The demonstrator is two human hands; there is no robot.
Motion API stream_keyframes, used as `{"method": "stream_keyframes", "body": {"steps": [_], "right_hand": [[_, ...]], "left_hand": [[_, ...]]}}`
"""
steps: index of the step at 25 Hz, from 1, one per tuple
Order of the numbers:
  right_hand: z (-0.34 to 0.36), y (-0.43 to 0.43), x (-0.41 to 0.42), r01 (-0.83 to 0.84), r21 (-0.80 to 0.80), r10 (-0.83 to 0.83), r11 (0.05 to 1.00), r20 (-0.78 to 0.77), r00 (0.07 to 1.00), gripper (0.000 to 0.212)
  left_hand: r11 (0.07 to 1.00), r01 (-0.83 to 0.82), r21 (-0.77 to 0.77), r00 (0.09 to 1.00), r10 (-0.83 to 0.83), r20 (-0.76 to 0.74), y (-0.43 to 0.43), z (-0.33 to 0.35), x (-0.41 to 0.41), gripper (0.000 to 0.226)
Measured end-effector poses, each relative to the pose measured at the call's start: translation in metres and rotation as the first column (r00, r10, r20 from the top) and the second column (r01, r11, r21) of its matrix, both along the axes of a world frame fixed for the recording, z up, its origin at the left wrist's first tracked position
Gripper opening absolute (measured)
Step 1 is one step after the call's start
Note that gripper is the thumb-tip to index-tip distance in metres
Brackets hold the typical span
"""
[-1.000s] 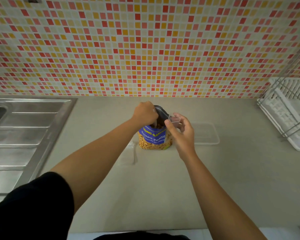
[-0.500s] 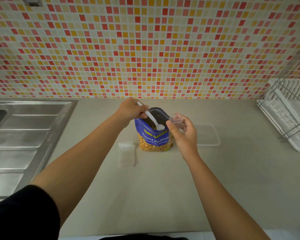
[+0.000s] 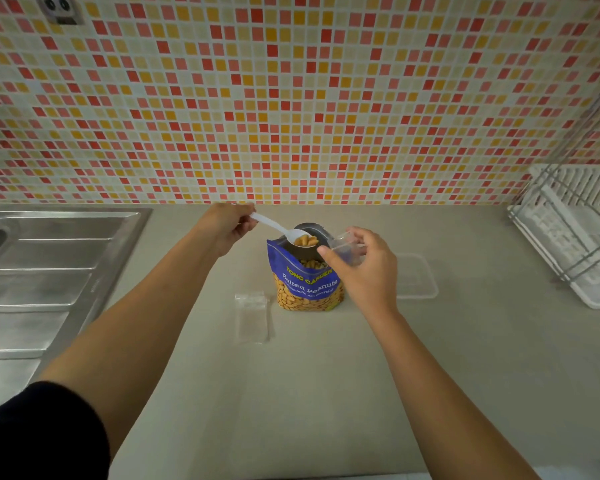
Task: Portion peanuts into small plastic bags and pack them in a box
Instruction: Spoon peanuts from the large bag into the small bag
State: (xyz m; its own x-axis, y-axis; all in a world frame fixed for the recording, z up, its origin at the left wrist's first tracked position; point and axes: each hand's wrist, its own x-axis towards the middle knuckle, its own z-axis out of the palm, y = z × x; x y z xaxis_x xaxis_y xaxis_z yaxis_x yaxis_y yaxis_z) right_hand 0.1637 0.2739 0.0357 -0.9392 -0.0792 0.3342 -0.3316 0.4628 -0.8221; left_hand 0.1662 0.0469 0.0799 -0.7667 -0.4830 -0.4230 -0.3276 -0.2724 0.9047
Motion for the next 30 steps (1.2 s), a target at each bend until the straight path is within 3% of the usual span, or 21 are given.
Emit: {"method": "stream_keyframes", "body": {"steps": [4,8,10,13,15,16,18,20,24,28,30], "right_hand": [[-0.001,-0.007,-0.001,0.023,0.119,-0.020,0.993,-0.025,0.999,0.060],[0.001,-0.016,-0.001,0.022,0.085,-0.021,0.996,-0.012,1.000,0.059],[0.003,-0.020,-0.002,0.023,0.051,-0.023,0.998,-0.003,1.000,0.058],[0.005,-0.023,-0.002,0.031,0.005,-0.031,1.000,0.026,0.999,0.058],[0.005,-0.023,-0.002,0.038,-0.004,-0.038,0.999,0.031,0.999,0.058],[0.005,-0.022,-0.002,0.040,-0.006,-0.040,0.999,0.030,0.999,0.058],[0.005,-0.019,-0.001,0.046,-0.020,-0.046,0.999,0.039,0.998,0.058],[0.005,-0.013,-0.001,0.070,-0.048,-0.066,0.996,0.066,0.996,0.056],[0.009,0.000,0.000,0.121,-0.098,-0.109,0.988,0.122,0.987,0.051],[0.014,0.010,-0.001,0.152,-0.092,-0.140,0.984,0.128,0.982,0.050],[0.016,0.013,-0.003,0.159,-0.104,-0.145,0.982,0.131,0.981,0.051]], "left_hand": [[0.998,0.014,-0.065,0.998,-0.018,-0.068,-0.001,0.033,-0.005,0.011],[0.959,0.108,-0.263,0.989,-0.131,-0.070,0.018,0.067,-0.006,0.012],[0.875,0.182,-0.450,0.970,-0.235,-0.064,0.033,0.079,-0.005,0.014],[0.630,0.247,-0.737,0.912,-0.409,-0.044,0.060,0.093,0.002,0.014],[0.513,0.214,-0.832,0.892,-0.450,-0.048,0.066,0.106,0.007,0.013],[0.523,0.180,-0.833,0.899,-0.431,-0.077,0.063,0.113,0.008,0.012],[0.632,0.114,-0.767,0.928,-0.343,-0.145,0.044,0.117,0.004,0.011],[0.686,0.119,-0.717,0.950,-0.288,-0.117,0.026,0.103,0.000,0.014],[0.531,0.316,-0.786,0.914,-0.393,0.102,0.031,0.035,-0.002,0.020],[0.249,0.427,-0.869,0.852,-0.432,0.295,0.047,-0.010,-0.006,0.028],[0.210,0.415,-0.885,0.864,-0.396,0.311,0.044,-0.019,-0.008,0.036]]}}
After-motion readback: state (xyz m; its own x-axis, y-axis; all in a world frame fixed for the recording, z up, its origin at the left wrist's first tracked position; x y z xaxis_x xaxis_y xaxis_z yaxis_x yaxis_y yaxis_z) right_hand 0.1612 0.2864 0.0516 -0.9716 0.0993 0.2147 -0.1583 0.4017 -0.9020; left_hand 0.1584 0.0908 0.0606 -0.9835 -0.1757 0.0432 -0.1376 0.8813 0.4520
